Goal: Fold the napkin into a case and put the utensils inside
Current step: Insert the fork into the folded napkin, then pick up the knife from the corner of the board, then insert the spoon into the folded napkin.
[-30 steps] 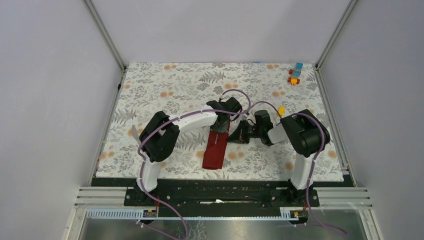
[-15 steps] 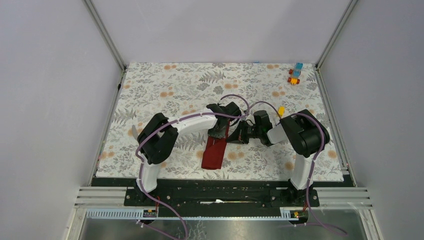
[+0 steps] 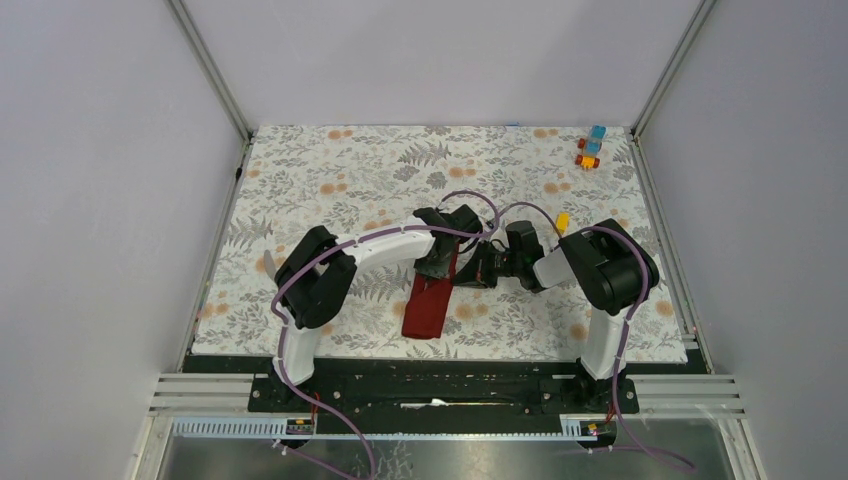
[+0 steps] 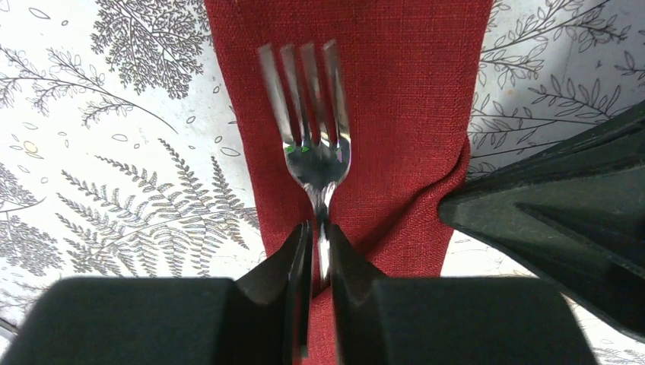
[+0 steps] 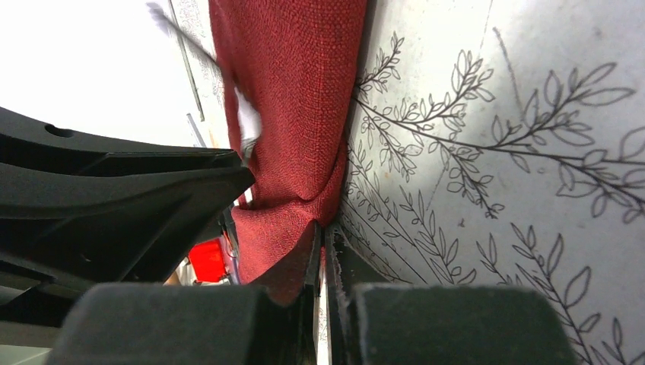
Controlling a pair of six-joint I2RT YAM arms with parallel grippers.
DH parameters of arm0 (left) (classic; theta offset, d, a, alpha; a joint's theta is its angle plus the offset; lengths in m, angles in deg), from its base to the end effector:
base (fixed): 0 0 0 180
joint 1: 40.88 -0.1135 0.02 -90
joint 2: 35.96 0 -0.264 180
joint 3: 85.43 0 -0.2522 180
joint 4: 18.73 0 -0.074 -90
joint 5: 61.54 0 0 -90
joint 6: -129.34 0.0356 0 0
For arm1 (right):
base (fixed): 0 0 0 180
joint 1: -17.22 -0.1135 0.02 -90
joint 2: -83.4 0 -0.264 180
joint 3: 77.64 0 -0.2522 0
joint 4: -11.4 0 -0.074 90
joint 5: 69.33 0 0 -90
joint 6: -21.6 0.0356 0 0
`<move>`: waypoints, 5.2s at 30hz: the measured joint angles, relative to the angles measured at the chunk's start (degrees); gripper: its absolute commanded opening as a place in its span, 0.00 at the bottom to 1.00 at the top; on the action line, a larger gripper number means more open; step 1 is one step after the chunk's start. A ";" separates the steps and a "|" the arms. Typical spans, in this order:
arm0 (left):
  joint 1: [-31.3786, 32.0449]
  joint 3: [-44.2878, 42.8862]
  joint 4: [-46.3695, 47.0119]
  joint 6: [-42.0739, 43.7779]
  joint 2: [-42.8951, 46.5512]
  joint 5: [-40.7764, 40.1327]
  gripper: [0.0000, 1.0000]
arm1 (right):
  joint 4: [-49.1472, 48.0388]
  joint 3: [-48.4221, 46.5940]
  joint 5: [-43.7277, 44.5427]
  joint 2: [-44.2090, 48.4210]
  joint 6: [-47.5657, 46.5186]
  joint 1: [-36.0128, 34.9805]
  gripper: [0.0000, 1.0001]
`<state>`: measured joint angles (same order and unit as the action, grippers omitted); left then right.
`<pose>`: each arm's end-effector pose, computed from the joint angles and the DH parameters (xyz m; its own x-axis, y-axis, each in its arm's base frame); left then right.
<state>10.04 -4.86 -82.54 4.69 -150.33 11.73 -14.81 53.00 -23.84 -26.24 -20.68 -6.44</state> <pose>0.2561 -0.2992 0.1829 -0.9112 0.2583 -0.3210 0.2309 0.9654 0.1213 0.2795 0.1497 0.0874 -0.9505 0.1596 -0.2667 -0.1707 0.4490 0.8771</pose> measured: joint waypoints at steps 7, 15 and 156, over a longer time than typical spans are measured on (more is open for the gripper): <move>0.00 -0.13 -1.20 0.13 0.00 0.04 0.41 | 0.37 -0.24 0.31 0.07 -0.57 -0.31 0.00; -0.02 1.33 -1.57 0.04 8.28 0.79 0.79 | 1.86 -0.96 1.57 0.59 -1.79 -1.27 0.12; -5.97 -13.49 1.75 0.02 -6.45 5.53 0.00 | -5.70 -5.95 1.49 -5.07 2.27 2.10 0.29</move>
<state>4.07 -18.34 -80.79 4.71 -156.78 17.26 -20.51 47.06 -22.36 -31.31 -18.41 -4.34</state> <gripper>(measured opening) 0.157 0.305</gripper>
